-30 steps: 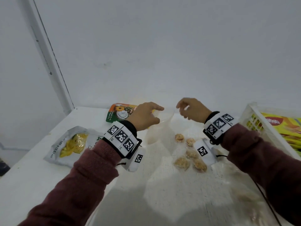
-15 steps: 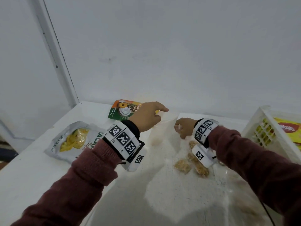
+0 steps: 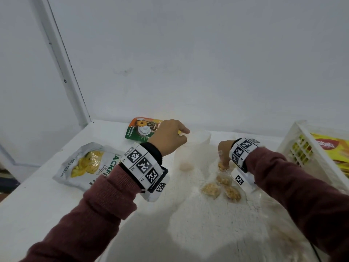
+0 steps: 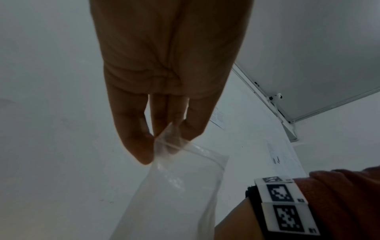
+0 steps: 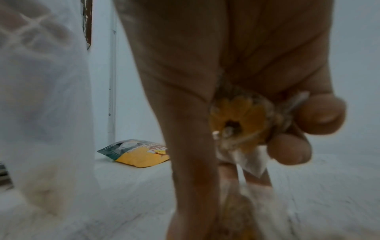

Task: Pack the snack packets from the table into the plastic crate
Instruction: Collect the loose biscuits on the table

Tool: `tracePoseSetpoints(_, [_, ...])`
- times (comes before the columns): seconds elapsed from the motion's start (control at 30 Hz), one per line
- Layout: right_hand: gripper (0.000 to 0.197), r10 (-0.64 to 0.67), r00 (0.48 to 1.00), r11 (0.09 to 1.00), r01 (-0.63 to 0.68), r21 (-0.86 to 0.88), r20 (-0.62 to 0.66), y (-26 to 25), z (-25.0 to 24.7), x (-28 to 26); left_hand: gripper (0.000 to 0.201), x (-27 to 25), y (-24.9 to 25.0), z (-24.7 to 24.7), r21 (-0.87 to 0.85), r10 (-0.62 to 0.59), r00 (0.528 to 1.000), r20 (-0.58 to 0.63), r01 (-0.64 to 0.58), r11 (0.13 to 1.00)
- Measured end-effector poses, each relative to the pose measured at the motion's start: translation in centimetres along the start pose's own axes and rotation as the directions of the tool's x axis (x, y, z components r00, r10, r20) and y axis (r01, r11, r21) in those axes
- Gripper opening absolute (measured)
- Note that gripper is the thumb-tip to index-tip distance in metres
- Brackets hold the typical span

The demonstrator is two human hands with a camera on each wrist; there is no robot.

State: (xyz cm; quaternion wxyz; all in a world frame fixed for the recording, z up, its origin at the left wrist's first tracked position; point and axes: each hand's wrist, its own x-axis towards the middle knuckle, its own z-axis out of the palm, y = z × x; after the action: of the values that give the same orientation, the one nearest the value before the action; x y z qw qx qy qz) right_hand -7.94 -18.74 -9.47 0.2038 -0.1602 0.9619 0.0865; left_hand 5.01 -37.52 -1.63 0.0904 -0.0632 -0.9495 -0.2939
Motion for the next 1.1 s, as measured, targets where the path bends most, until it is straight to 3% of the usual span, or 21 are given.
tracePoseSetpoints(0.07, [0.042, -0.001, 1.000, 0.998, 0.000, 0.065, 0.001, -0.8, -1.0, -2.3, 0.030, -0.1, -0.2, 0.0, -0.067, -0.016, 1.000, -0.014, 0.015, 0.998])
tracePoseSetpoints(0.13, [0.034, 0.019, 0.998, 0.976, -0.005, 0.219, -0.062, -0.6, -2.2, -4.1, 0.031, -0.1, -0.3, 0.0, -0.115, -0.031, 0.999, -0.043, 0.026, 0.993])
tracePoseSetpoints(0.2, [0.025, 0.009, 0.959, 0.849, 0.141, 0.509, -0.282, -0.1, -4.2, -5.5, 0.033, -0.2, -0.3, 0.0, -0.133, -0.044, 0.997, -0.071, 0.034, 0.991])
tracePoseSetpoints(0.27, [0.025, 0.096, 0.804, 0.687, 0.373, 0.624, -0.587, -0.1, -6.3, -7.3, 0.032, -0.2, -0.3, -0.1, -0.168, -0.060, 0.995, -0.082, 0.046, 0.985])
tracePoseSetpoints(0.33, [0.027, 0.172, 0.627, 0.482, 0.619, 0.620, -0.760, -0.8, -7.8, -9.3, 0.032, -0.2, -0.2, -0.1, -0.201, -0.068, 0.994, -0.084, 0.050, 0.978])
tracePoseSetpoints(0.4, [0.026, 0.144, 0.565, 0.357, 0.736, 0.575, -0.812, -2.2, -8.4, -11.2, 0.032, -0.3, -0.1, -0.2, -0.236, -0.067, 0.995, -0.078, 0.047, 0.971])
tracePoseSetpoints(0.47, [0.023, 0.085, 0.577, 0.372, 0.738, 0.563, -0.813, -3.7, -7.9, -12.2, 0.031, -0.4, 0.0, -0.3, -0.271, -0.070, 0.995, -0.070, 0.048, 0.961])
tracePoseSetpoints(0.6, [0.017, -0.012, 0.629, 0.691, 0.567, 0.448, -0.777, -5.4, -5.8, -12.9, 0.027, -0.9, 0.1, -0.3, -0.352, -0.070, 0.997, -0.027, 0.056, 0.934])
tracePoseSetpoints(0.73, [0.024, -0.057, 0.720, 0.876, 0.368, 0.311, -0.692, -5.8, -5.2, -14.0, 0.031, -1.2, 0.3, -0.3, -0.359, -0.036, 0.999, 0.003, 0.034, 0.933])
tracePoseSetpoints(0.8, [0.030, -0.110, 0.749, 0.905, 0.347, 0.245, -0.654, -5.8, -5.1, -14.5, 0.032, -1.2, 0.2, -0.2, -0.356, -0.025, 1.000, 0.006, 0.025, 0.934])
tracePoseSetpoints(0.87, [0.034, -0.118, 0.730, 0.842, 0.433, 0.323, -0.673, -5.7, -5.2, -14.7, 0.034, -1.2, 0.2, -0.2, -0.367, -0.029, 1.000, 0.003, 0.028, 0.930])
tracePoseSetpoints(0.97, [0.018, 0.014, 0.666, 0.544, 0.621, 0.564, -0.746, -5.8, -6.1, -15.4, 0.035, -1.5, 0.2, -0.2, -0.359, -0.008, 1.000, 0.020, 0.015, 0.933])
tracePoseSetpoints(1.03, [0.020, 0.058, 0.663, 0.381, 0.676, 0.631, -0.746, -5.9, -6.6, -15.6, 0.035, -1.6, 0.3, -0.1, -0.347, 0.009, 1.000, 0.028, 0.001, 0.938])
tracePoseSetpoints(1.1, [0.016, 0.025, 0.673, 0.339, 0.690, 0.639, -0.740, -6.3, -6.5, -15.8, 0.035, -1.6, 0.3, 0.0, -0.355, 0.020, 0.999, 0.031, -0.007, 0.935])
